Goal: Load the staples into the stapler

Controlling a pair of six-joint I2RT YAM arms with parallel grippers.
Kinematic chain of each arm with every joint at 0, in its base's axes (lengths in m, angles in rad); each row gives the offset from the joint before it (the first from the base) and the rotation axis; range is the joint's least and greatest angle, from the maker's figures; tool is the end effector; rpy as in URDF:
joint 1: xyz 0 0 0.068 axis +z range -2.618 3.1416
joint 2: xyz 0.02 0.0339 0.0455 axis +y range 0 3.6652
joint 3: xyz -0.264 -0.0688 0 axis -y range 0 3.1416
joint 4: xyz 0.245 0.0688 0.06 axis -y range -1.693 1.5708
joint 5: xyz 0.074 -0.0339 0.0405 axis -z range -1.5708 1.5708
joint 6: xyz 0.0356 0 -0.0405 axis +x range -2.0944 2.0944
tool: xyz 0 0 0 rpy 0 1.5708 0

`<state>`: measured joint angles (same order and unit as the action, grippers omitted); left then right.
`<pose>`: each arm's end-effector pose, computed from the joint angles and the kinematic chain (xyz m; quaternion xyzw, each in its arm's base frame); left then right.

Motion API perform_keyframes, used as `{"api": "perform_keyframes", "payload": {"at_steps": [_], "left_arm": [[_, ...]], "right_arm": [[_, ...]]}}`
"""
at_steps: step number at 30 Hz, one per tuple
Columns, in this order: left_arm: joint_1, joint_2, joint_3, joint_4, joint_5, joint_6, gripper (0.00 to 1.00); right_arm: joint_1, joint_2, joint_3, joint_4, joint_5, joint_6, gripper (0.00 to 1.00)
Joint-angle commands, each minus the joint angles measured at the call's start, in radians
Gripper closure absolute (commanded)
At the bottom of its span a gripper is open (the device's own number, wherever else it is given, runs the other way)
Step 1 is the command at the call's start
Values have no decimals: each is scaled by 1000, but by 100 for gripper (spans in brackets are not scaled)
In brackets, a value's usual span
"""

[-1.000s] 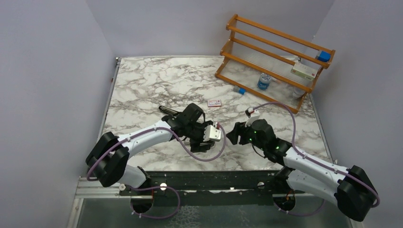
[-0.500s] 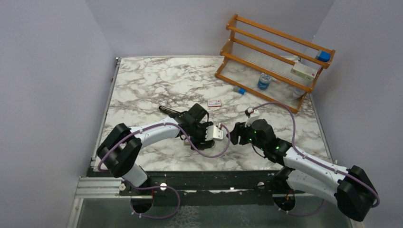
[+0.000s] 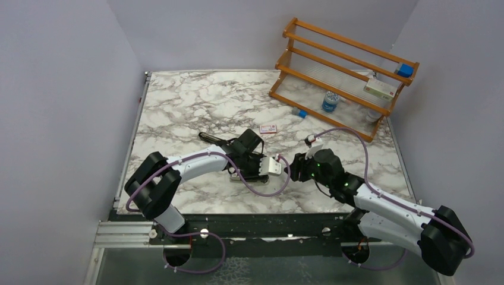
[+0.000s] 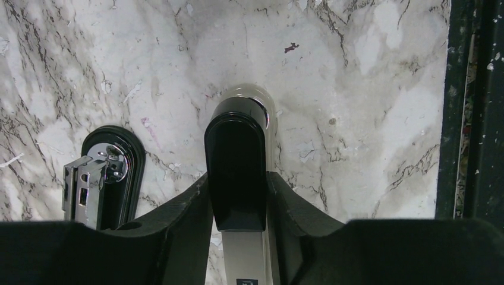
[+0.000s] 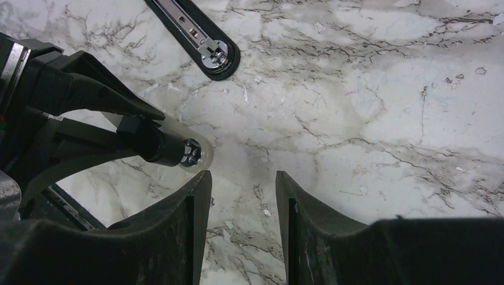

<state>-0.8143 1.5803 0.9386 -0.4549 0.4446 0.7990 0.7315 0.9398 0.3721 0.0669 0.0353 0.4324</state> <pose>0.1969 -0.2310 0.1845 0.7203 0.6186 -0.2161 0.2275 0.1491 0.1321 0.1929 -0.1193 0.8519 0.2675 0.4342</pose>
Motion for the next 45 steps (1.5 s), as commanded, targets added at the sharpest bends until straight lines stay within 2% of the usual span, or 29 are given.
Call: {"api": "perform_keyframes", "payload": {"at_steps": [1, 8, 9, 11, 20, 29, 37, 45], "left_arm": [[-7, 5, 17, -4, -16, 24, 64], [-11, -7, 27, 0, -30, 17, 83], [-10, -14, 26, 6, -35, 12, 86], [-11, -36, 12, 35, -51, 2, 100], [-7, -238, -135, 315, -77, -115, 100], [-5, -297, -198, 395, -84, -157, 100], [-5, -315, -217, 422, -59, -153, 100], [-5, -431, -289, 579, 74, -188, 100]], "right_arm": [[-3, 1, 6, 37, -15, -3, 51], [-3, 13, 5, 36, -24, 58, 45], [-3, 17, 5, 38, -29, 74, 43], [-2, 30, 7, 42, -35, 106, 39], [-3, 157, 70, 53, -98, 203, 35], [-2, 225, 115, 112, -188, 223, 37], [-3, 278, 134, 65, -121, 206, 41], [-2, 467, 149, 45, 9, 149, 44]]}}
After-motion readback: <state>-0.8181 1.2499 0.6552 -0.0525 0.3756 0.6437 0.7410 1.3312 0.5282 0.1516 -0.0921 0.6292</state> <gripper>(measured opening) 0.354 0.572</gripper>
